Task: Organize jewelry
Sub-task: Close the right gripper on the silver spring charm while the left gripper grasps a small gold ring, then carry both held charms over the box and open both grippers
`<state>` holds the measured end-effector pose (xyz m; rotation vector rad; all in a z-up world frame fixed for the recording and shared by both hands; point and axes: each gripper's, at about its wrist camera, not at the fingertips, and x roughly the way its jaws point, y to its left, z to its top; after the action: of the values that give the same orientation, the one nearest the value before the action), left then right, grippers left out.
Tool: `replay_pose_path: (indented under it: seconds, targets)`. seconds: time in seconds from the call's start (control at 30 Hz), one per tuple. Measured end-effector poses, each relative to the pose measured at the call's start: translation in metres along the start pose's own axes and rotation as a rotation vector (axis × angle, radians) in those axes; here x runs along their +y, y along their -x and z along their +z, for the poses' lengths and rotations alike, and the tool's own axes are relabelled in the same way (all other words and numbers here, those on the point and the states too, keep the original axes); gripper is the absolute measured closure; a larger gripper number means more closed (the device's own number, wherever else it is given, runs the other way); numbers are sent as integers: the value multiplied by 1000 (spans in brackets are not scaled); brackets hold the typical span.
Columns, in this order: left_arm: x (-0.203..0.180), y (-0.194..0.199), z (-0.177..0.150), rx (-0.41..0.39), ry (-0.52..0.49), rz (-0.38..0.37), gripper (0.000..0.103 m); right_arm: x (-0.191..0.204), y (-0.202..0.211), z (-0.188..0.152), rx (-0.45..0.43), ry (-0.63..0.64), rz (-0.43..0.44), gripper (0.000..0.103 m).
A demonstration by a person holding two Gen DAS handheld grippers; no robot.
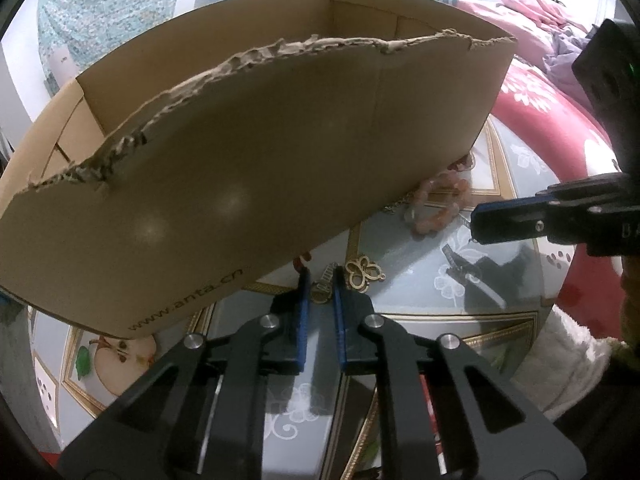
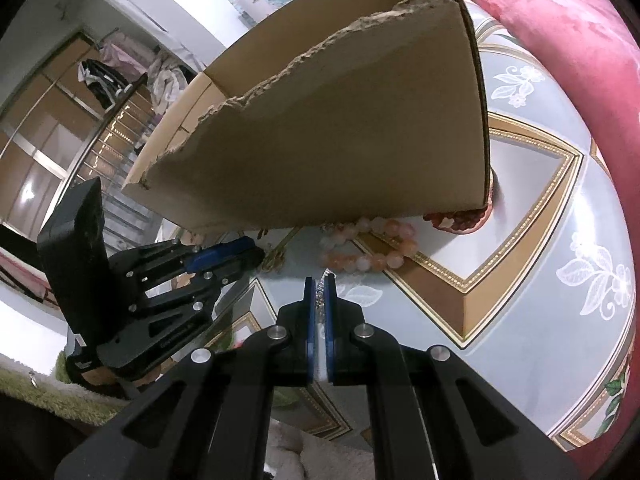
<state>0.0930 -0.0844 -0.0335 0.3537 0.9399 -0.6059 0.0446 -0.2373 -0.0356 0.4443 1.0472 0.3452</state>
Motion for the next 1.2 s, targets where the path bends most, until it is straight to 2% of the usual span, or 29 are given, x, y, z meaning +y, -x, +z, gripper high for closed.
replay_pose_path:
  seconds: [0.3,0.43,0.63,0.7,0.83,0.97,1.1,1.2]
  targets:
    - [-8,12,-4,-20,-3,10,93,5,7,-2,-19,13,2,99]
    - [-10,31,-5,-55,3,11,93,13,17,0,-45,40,18,99]
    - [-5,77,8,-154,61,-70,93,38,38,10,-93,114,49,99]
    - [-1,97,16,-213,90,-127,93,51,47,19,-116,150,73,99]
    - [7,124,34,-301,99,-167,93,73,61,41,-167,206,129,99]
    - [20,132,53,-335,102,-129,93,93,62,71,-211,246,149,99]
    - [38,123,71,-310,104,-43,93,106,50,96,-215,258,120,99]
    - [54,103,84,-256,124,39,93,108,32,113,-187,235,81,99]
